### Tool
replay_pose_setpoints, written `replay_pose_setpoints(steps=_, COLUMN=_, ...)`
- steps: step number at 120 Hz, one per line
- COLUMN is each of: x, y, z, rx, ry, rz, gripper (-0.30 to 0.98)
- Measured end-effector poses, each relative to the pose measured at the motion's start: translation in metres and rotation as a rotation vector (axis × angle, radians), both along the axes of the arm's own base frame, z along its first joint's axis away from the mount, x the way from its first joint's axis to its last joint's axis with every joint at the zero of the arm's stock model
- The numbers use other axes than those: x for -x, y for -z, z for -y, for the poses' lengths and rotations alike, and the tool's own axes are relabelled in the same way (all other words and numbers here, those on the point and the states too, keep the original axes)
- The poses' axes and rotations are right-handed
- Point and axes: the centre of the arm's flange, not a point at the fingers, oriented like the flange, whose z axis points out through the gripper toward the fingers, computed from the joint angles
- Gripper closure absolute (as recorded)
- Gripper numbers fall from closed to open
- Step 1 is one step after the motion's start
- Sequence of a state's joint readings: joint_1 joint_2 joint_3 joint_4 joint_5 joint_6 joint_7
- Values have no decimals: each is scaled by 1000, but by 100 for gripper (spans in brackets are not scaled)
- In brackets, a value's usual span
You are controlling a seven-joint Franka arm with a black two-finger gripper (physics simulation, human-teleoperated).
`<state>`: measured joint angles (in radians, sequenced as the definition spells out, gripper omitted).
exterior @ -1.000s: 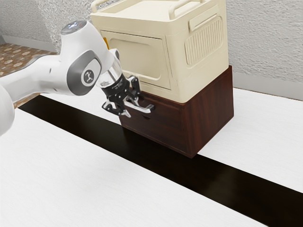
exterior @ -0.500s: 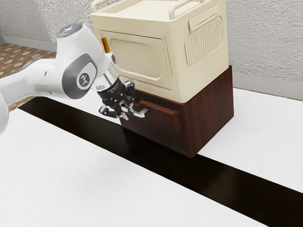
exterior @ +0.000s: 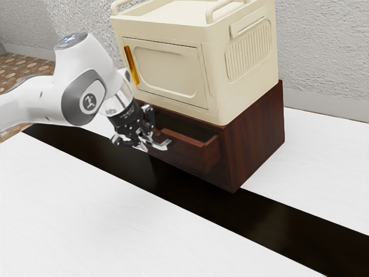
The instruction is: Pull the drawer handle with one arm to open the drawer
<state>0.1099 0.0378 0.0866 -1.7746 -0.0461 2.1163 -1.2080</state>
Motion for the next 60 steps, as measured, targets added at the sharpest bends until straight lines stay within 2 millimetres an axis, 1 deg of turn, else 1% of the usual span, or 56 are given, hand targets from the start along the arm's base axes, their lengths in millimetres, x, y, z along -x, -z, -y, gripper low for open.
replay_pose_setpoints(steps=18, x=8, y=-3, z=2, rx=2, ry=-1, rz=1, gripper=65)
replay_pose_setpoints(steps=60, x=27, y=-2, z=1, rx=9, ry=-9, rz=-8, gripper=66)
